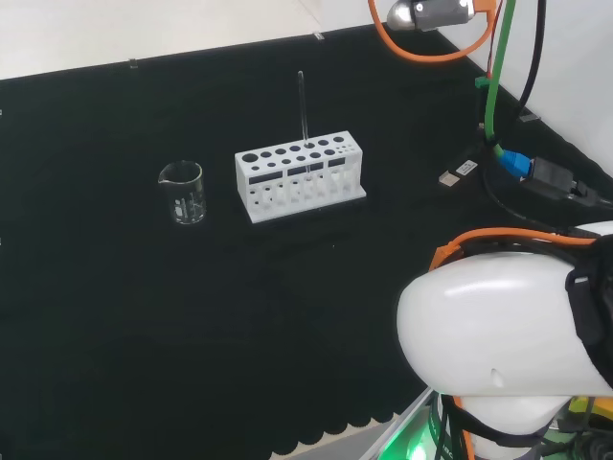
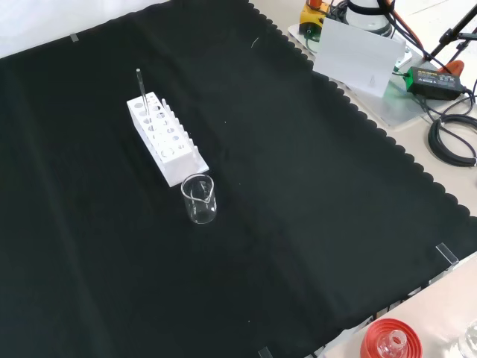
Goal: Take the glass rod from the white test tube rack.
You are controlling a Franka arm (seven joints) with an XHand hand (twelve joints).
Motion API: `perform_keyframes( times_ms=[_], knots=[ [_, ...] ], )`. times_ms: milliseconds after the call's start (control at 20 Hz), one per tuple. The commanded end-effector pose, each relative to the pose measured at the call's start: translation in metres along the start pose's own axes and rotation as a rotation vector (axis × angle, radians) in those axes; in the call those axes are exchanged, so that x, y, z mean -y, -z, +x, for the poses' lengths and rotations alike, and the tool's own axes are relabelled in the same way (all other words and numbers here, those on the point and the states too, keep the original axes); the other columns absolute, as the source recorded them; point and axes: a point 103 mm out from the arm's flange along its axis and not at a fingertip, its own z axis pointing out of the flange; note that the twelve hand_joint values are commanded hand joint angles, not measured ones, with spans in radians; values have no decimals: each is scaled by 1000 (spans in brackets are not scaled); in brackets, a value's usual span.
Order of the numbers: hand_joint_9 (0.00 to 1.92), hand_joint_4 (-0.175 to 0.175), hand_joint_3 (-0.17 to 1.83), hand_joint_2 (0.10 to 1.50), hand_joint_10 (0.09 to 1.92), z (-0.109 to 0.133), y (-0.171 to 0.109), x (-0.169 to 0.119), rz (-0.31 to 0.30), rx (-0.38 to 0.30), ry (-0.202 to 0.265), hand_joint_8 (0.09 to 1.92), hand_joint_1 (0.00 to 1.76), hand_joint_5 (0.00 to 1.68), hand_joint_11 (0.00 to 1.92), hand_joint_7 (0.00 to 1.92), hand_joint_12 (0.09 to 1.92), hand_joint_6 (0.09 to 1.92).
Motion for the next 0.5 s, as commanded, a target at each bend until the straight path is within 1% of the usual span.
perform_keyframes(
  times_ms=[50,150,300,500],
  knots=[
    [0,26,479,653,430,0,0,-1,-7,6,1,87,498,0,0,0,950,87],
    [0,26,390,699,412,-2,1,0,-11,2,4,87,495,0,0,0,941,87],
    [0,26,320,736,402,-2,2,-1,-14,3,2,87,492,0,0,0,936,87],
    [0,26,294,752,400,-3,2,-1,-13,7,-4,87,491,0,0,0,934,87]
  ],
)
